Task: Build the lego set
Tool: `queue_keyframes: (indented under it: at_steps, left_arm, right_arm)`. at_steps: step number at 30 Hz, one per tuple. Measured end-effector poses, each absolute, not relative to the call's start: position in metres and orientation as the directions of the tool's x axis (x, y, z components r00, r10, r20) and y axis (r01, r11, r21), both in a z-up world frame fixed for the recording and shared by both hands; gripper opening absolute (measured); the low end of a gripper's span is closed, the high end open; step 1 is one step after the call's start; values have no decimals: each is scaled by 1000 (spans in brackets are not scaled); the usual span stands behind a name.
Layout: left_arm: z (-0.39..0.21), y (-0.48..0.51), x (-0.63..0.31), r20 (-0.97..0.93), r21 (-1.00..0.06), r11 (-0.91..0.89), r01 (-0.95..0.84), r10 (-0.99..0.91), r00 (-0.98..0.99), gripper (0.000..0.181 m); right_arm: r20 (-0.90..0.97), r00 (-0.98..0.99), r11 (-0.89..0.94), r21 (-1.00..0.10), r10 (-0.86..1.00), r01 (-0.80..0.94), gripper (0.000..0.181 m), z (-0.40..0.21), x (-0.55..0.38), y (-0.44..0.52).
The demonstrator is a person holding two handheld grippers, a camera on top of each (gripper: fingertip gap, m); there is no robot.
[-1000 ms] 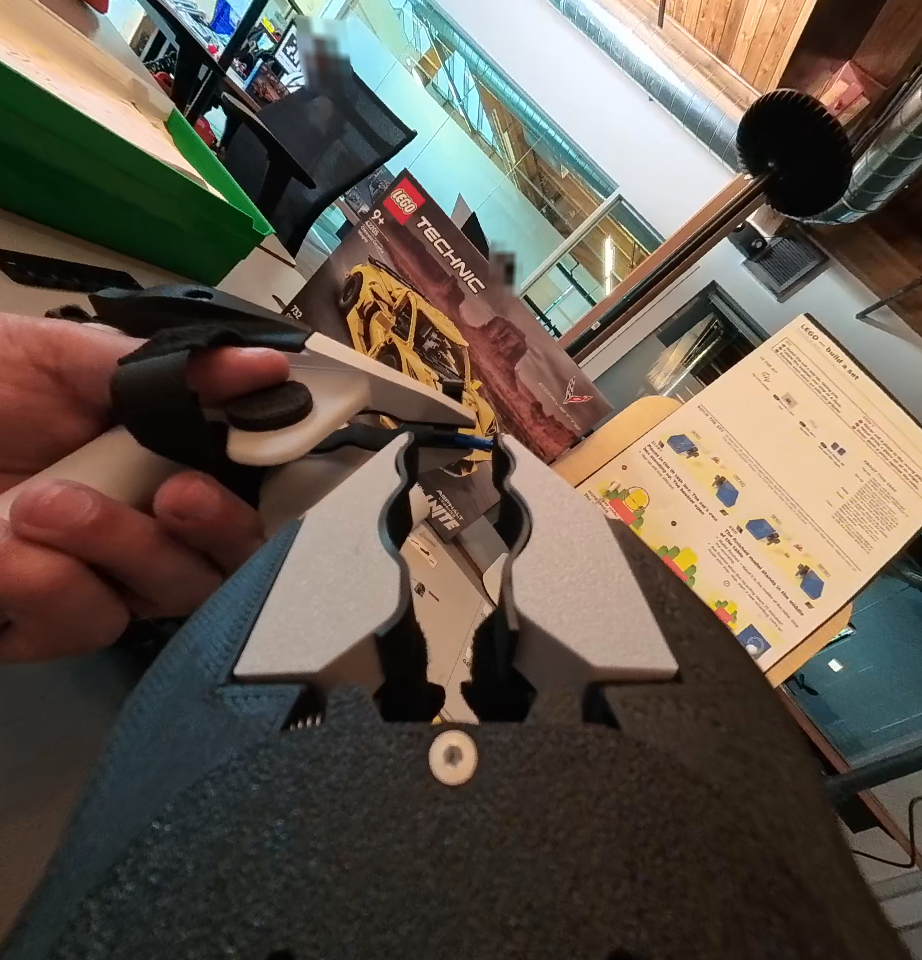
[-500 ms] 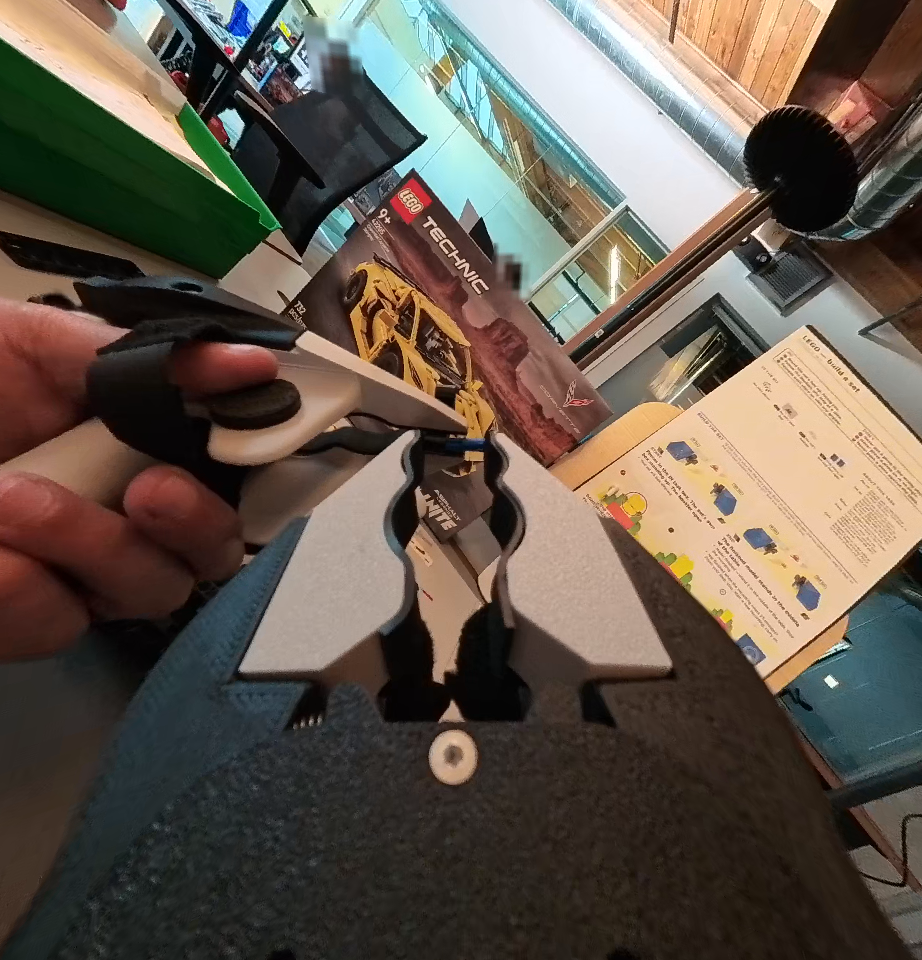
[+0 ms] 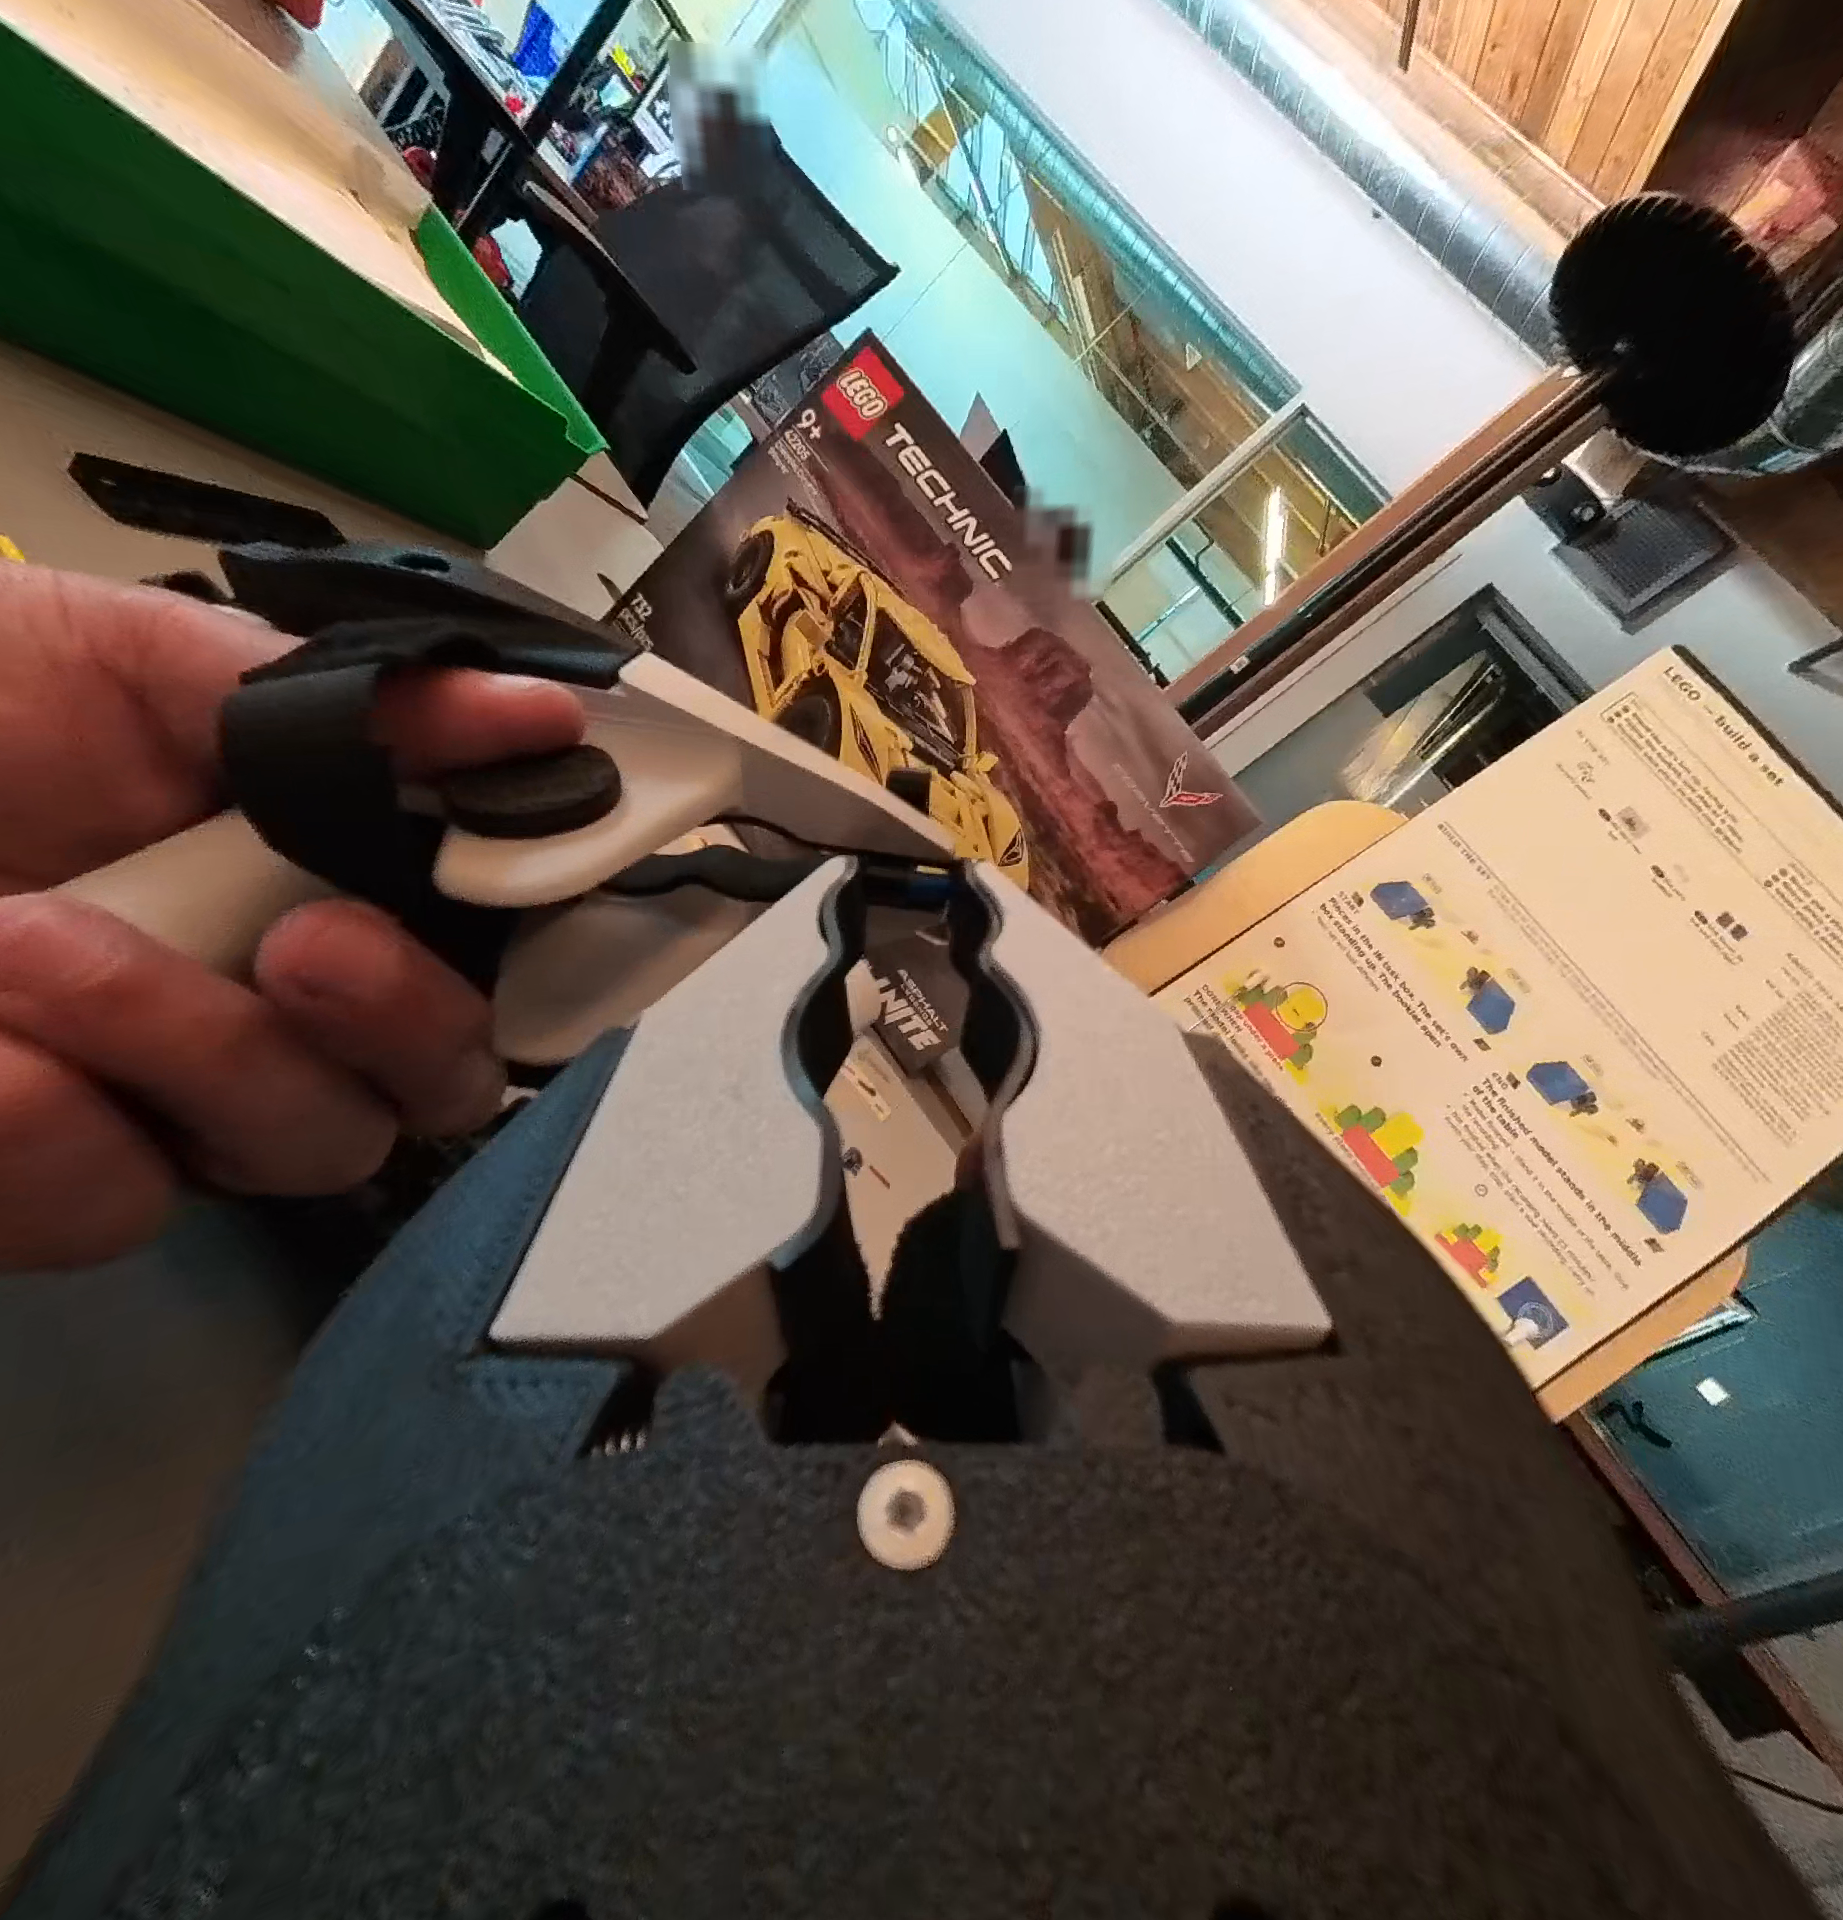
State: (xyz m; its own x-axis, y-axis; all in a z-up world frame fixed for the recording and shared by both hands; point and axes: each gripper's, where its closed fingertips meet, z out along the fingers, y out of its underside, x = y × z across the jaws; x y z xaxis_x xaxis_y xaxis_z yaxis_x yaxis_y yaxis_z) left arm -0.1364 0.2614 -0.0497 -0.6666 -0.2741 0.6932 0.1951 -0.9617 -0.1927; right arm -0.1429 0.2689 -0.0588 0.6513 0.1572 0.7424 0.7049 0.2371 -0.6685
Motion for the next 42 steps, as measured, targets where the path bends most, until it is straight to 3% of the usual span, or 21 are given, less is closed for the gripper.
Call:
queue_keyframes:
  at_steps: [5,11,17,26,30,33,39,42]
  left_arm:
    - [-45,258,-137,675,-232,-953,194,-301,-673,7]
    - [-41,252,-135,668,-354,-925,135,-351,-656,8]
    - [-44,259,-135,676,-329,-928,173,-360,-643,8]
    - [-45,258,-134,674,-385,-905,181,-409,-615,7]
    - [-48,257,-134,702,-418,-905,84,-381,-601,7]
    - [-51,256,-137,694,-528,-849,21,-446,-565,7]
    - [-40,265,-153,631,-576,-814,71,-498,-595,6]
    - [-38,268,-158,611,-596,-798,86,-521,-596,6]
  right_arm:
    - [728,669,255,-682,150,685,16,-54,-144,266]
    - [773,633,320,-611,43,724,15,-48,-142,259]
    - [745,666,306,-645,45,701,15,-49,-136,260]
    - [734,677,322,-653,48,685,15,-50,-135,260]
    - [722,688,323,-670,71,669,15,-53,-135,260]
    - [693,713,326,-702,108,633,15,-56,-139,259]
    - [335,840,245,-937,427,249,25,-38,-135,241]
    - [78,797,73,-996,599,43,26,-37,-115,228]
